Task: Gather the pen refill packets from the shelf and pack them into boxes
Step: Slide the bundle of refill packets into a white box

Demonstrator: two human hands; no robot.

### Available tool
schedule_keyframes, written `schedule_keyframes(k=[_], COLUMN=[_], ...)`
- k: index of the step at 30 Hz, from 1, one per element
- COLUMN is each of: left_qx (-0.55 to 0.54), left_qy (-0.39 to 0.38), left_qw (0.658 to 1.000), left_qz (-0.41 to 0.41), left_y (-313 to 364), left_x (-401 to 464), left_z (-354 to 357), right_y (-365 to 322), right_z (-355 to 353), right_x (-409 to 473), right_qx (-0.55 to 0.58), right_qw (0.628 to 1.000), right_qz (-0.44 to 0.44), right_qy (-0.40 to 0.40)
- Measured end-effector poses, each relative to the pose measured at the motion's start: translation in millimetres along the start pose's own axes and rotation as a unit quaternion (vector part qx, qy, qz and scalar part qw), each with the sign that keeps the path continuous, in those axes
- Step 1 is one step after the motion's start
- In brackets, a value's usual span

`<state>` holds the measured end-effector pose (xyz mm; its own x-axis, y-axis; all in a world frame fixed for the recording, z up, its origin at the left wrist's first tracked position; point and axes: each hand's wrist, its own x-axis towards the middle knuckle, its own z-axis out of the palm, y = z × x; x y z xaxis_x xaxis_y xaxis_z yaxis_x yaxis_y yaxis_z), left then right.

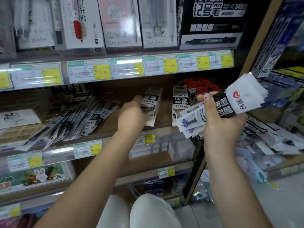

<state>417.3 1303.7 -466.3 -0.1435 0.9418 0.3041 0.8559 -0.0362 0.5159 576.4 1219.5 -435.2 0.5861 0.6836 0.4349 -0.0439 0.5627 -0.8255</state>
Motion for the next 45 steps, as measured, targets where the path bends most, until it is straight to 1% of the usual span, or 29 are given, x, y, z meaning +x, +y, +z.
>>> schedule_keyframes(k=[1, 3, 7, 11, 15, 17, 19, 22, 25, 28, 31, 34, 37, 41, 45], left_qx=[-0.013, -0.034, -0.055, -0.072, -0.112, -0.114, -0.105, -0.069, -0.005, 0.014, 0.011, 0.040, 0.055, 0.064, 0.079], left_qy=[0.029, 0.064, 0.099, 0.101, 0.093, 0.069, 0.025, -0.087, -0.205, -0.284, -0.343, -0.372, -0.387, -0.355, -0.319], left_qw=[0.999, 0.997, 0.993, 0.992, 0.989, 0.990, 0.992, 0.987, 0.968, 0.942, 0.913, 0.893, 0.885, 0.902, 0.909], left_qz=[0.014, 0.023, 0.025, 0.024, 0.018, 0.036, 0.068, 0.117, 0.147, 0.182, 0.223, 0.252, 0.253, 0.236, 0.256], left_y=[-5, -14, -30, -36, -40, -43, -44, -43, -38, -32, -24, -19, -17, -17, -16], left_x=[-8, -25, -63, -96, -116, -120, -121, -118, -107, -92, -82, -81, -88, -93, -87], left_z=[-5, -17, -48, -88, -125, -138, -149, -158, -152, -137, -122, -104, -83, -65, -76], right_y=[-1, -2, -4, -10, -18, -21, -24, -26, -30, -33, -23, -15, -9, 0, 7], right_z=[-1, -1, -1, 8, 11, 11, 12, 14, 17, 18, 17, 16, 15, 12, 11], right_x=[-1, -1, -5, -13, -18, -20, -22, -26, -31, -34, -35, -39, -46, -56, -60], right_qx=[0.003, -0.003, 0.016, 0.038, 0.045, 0.049, 0.048, 0.049, 0.034, 0.006, 0.012, -0.009, -0.032, -0.044, -0.061], right_qw=[1.000, 1.000, 1.000, 0.999, 0.999, 0.998, 0.998, 0.998, 0.997, 0.991, 0.988, 0.986, 0.982, 0.979, 0.977], right_qz=[-0.005, -0.014, -0.012, -0.008, -0.029, -0.032, -0.045, -0.037, -0.059, -0.076, -0.050, -0.033, -0.021, 0.014, 0.044], right_qy=[0.000, 0.000, 0.011, 0.000, 0.007, 0.006, 0.011, -0.002, -0.045, -0.113, -0.149, -0.166, -0.186, -0.198, -0.197])
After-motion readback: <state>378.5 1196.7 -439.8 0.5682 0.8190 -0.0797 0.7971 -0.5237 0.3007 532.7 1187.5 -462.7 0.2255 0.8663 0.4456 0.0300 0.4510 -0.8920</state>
